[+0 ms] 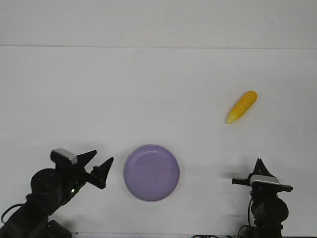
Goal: Place corn on plate with both arms
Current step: 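Release the plate and pull the left gripper back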
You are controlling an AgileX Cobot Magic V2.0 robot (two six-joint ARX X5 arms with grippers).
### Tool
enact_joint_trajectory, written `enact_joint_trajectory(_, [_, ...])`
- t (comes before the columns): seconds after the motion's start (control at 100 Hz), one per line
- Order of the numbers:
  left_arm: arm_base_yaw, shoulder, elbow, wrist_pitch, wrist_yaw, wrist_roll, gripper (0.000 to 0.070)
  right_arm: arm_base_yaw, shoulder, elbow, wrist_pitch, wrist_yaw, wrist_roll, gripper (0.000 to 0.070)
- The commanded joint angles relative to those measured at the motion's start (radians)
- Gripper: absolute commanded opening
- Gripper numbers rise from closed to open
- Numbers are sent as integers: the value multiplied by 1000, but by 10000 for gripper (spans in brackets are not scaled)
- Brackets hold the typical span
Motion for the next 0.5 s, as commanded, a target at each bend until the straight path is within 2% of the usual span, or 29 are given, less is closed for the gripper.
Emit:
enact_joint_trajectory(0.0, [-3, -61, -9, -50, -37, 20, 463, 0, -2, -3, 9, -31, 103, 17])
enact_joint_trajectory(0.07, [-3, -116, -10, -94, -67, 19, 462, 0, -2, -3, 8, -116, 246, 17])
enact_joint_trajectory(0.11, [-3, -138, -10, -112, -70, 19, 462, 0, -2, -3, 10, -146, 279, 17])
enact_joint_trajectory(0.18, [-3, -158, -10, -139, -68, 19, 461, 0, -2, -3, 12, -159, 297, 17])
enact_joint_trajectory(0.33, [-3, -150, -10, -194, -68, 18, 462, 0, -1, 39, 63, -164, 444, 4])
enact_joint_trajectory(0.44, [-3, -147, -10, -188, -68, 16, 462, 1, 63, 166, 54, -127, 454, 13])
enact_joint_trajectory(0.47, [-3, -147, -10, -188, -68, 16, 462, 1, 99, 210, 43, -118, 439, 44])
enact_joint_trajectory(0.49, [-3, -147, -10, -188, -68, 16, 462, 1, 127, 241, 33, -110, 428, 89])
